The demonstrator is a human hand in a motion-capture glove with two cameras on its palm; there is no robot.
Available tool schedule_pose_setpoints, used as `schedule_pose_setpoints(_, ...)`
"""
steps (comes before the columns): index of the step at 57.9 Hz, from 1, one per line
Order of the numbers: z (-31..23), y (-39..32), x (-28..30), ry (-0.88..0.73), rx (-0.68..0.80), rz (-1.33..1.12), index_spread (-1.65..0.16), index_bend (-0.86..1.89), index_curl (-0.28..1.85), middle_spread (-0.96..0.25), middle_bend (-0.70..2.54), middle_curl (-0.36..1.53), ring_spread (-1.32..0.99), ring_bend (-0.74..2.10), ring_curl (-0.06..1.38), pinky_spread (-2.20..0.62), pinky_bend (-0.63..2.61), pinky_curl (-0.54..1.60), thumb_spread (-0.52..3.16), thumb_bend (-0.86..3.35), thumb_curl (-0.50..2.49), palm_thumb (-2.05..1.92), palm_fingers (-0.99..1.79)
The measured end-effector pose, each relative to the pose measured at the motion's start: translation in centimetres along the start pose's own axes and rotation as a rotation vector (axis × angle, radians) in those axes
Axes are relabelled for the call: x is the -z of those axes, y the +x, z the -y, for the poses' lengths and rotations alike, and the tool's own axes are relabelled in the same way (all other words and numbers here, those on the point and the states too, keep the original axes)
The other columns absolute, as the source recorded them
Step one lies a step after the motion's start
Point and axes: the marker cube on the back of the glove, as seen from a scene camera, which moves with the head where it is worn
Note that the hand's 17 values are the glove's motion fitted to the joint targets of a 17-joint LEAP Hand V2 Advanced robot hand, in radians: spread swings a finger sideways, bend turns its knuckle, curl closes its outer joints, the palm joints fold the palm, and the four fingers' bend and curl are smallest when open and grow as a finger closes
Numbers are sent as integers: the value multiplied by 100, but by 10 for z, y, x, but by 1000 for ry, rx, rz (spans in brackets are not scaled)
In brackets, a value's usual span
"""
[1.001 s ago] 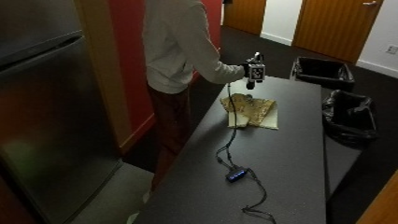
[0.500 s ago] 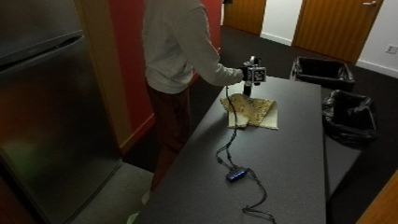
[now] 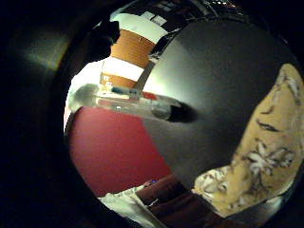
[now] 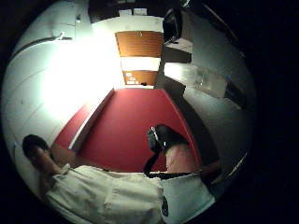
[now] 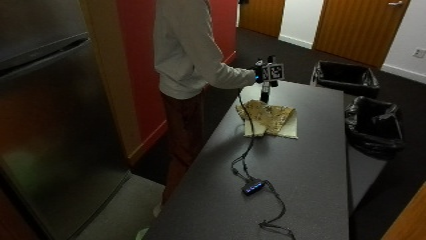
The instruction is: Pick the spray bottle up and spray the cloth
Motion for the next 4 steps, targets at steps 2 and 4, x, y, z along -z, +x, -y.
schedule_pose_setpoints(2, -22, -2, -6, -156, 6, -25, -34, 9, 28, -11, 19, 39, -13, 37, 37, 4, 42, 37, 85, -4, 51, 66, 49)
schedule_pose_setpoints(4, -27, -4, -3, -180, 9, -34, -34, 10, 27, -11, 19, 39, -12, 38, 37, 4, 42, 37, 86, -4, 50, 66, 49)
